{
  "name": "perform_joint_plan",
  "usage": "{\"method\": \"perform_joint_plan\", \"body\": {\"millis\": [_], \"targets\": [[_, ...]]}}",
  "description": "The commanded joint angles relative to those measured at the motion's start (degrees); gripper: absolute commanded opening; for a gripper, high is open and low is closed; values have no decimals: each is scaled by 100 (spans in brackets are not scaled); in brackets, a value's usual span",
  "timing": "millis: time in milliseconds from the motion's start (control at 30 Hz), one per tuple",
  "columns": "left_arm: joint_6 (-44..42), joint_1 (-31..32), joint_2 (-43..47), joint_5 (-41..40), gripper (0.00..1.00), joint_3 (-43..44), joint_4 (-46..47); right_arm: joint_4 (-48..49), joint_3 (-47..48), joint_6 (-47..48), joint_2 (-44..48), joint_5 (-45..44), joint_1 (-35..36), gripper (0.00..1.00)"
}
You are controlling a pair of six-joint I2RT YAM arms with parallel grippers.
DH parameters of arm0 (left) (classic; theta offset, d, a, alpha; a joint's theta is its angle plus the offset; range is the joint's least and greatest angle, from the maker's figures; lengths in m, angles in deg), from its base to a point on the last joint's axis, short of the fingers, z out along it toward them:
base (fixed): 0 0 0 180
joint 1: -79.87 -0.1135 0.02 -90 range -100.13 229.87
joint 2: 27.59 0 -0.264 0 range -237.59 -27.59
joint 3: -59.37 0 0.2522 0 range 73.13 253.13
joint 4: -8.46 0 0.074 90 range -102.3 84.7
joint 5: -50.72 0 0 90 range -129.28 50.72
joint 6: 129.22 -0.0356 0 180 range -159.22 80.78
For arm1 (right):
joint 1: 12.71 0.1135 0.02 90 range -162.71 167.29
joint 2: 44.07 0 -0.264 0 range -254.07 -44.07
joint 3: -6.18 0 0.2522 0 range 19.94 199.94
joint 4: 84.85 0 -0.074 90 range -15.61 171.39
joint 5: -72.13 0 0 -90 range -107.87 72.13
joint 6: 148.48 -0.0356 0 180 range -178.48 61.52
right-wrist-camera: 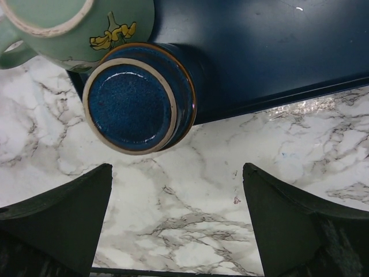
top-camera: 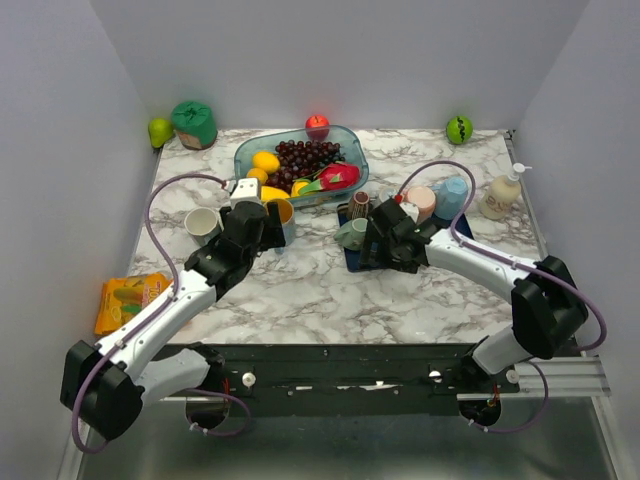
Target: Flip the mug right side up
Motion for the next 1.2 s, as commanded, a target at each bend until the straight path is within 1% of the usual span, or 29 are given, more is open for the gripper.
{"method": "perform_joint_plan", "body": {"millis": [0,200,267,467,533,700,800,833,900,933,1000,1033,1167], "targets": [[-89,-6,541,-169,84,273,-416,99,311,-434,-404,-544,109,100],[-107,-6,823,85,87,528,-434,353,161,-830,-545,-887,127,100],[-116,3,867,234,87,555,-381,328,249,-848,-677,-966,136,100],[-125,-6,929,332,88,590,-293,196,337,-997,-1055,-1027,127,100],[-116,-6,937,358,89,581,-310,126,302,-980,-1047,-1089,127,100],[-72,-6,990,375,89,494,-319,125,153,-611,-679,-1458,127,98],[-46,-6,1025,376,89,432,-276,125,100,-365,-537,-1616,118,93],[-46,3,1025,384,89,414,-284,125,100,-329,-519,-1643,118,87],[-19,-6,1025,384,89,405,-284,125,74,-233,-519,-1678,118,82],[-19,-6,1034,384,89,397,-275,125,65,-215,-545,-1696,118,78],[-19,-6,1043,384,89,388,-275,126,21,-197,-537,-1739,118,74],[-19,3,1043,384,89,379,-284,125,12,-188,-537,-1748,110,69],[-28,-6,1052,402,89,361,-302,187,-32,-92,-580,-1731,48,63]]}}
